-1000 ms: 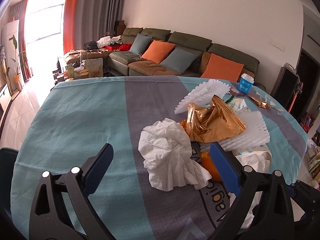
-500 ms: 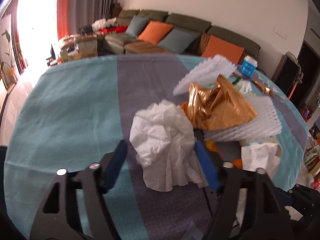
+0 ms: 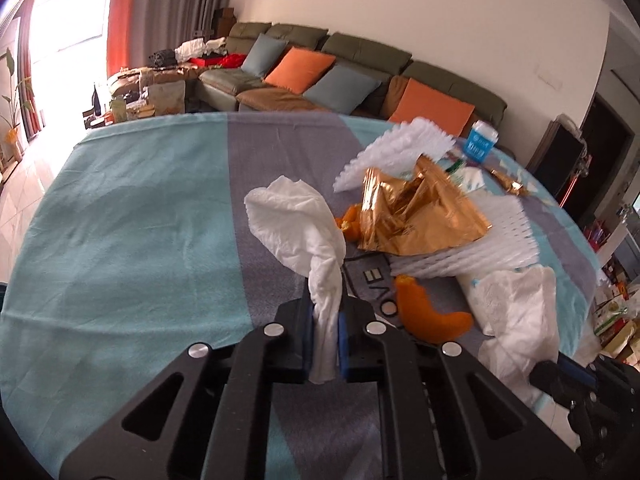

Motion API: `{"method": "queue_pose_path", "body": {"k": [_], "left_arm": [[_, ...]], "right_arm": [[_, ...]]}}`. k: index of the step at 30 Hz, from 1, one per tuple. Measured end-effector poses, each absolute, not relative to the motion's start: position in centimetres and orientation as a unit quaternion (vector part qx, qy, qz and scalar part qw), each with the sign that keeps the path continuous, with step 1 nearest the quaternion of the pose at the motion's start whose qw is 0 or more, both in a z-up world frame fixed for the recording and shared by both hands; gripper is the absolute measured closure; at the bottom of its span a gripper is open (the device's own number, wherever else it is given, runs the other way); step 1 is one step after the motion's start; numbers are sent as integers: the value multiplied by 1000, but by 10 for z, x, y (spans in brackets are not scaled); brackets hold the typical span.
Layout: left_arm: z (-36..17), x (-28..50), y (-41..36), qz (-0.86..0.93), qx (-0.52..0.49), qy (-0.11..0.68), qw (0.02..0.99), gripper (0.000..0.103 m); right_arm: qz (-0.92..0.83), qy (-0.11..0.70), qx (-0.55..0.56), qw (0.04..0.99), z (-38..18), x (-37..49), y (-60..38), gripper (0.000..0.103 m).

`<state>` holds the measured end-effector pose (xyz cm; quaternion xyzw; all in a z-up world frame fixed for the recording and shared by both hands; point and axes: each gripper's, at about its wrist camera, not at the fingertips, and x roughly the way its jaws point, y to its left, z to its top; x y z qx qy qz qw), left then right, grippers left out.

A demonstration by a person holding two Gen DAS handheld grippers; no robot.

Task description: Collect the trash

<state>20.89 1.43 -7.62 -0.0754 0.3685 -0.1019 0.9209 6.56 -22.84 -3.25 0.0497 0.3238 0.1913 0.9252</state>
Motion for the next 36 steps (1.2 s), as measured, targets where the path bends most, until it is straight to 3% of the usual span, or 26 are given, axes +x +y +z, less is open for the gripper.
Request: {"method": "queue_pose_path", "body": {"k": [21, 36], "left_arm": [[33, 74, 47, -78, -42, 182, 979, 94], [56, 2, 88, 7, -42, 141, 989, 94]], "right_arm": [[209, 195, 34, 958, 37, 47, -223, 98], [277, 154, 18, 948, 64, 58, -185, 98]]}}
